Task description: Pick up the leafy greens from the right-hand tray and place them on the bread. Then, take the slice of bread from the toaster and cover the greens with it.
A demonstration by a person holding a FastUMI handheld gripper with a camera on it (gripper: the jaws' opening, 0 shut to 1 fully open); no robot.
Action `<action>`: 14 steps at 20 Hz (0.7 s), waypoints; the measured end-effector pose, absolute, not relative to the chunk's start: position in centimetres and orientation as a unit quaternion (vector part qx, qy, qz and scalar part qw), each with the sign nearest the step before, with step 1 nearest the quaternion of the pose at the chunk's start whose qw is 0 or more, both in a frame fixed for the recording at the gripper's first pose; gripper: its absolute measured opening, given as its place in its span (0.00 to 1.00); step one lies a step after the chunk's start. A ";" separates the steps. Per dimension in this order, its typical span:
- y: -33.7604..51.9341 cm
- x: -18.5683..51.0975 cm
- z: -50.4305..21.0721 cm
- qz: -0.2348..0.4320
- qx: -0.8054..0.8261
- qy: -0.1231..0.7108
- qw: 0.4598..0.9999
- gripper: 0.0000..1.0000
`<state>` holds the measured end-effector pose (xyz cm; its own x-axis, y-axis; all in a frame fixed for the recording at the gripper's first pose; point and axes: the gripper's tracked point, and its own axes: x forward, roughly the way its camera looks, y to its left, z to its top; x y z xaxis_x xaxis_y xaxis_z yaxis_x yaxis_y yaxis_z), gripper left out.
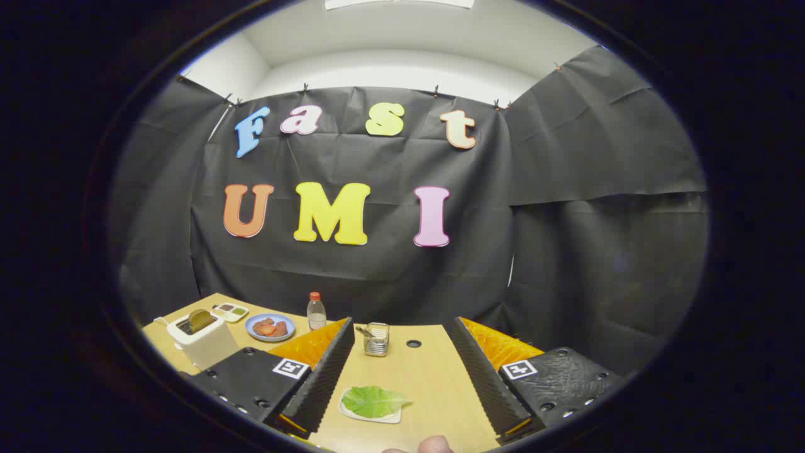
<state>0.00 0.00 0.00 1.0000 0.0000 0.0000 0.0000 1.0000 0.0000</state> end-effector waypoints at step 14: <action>-0.3 -0.2 -0.8 0.001 0.002 0.011 1.000 0.95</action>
<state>-0.20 -0.29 -0.83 0.9998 0.0022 -0.0215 -0.0021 1.0000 0.0042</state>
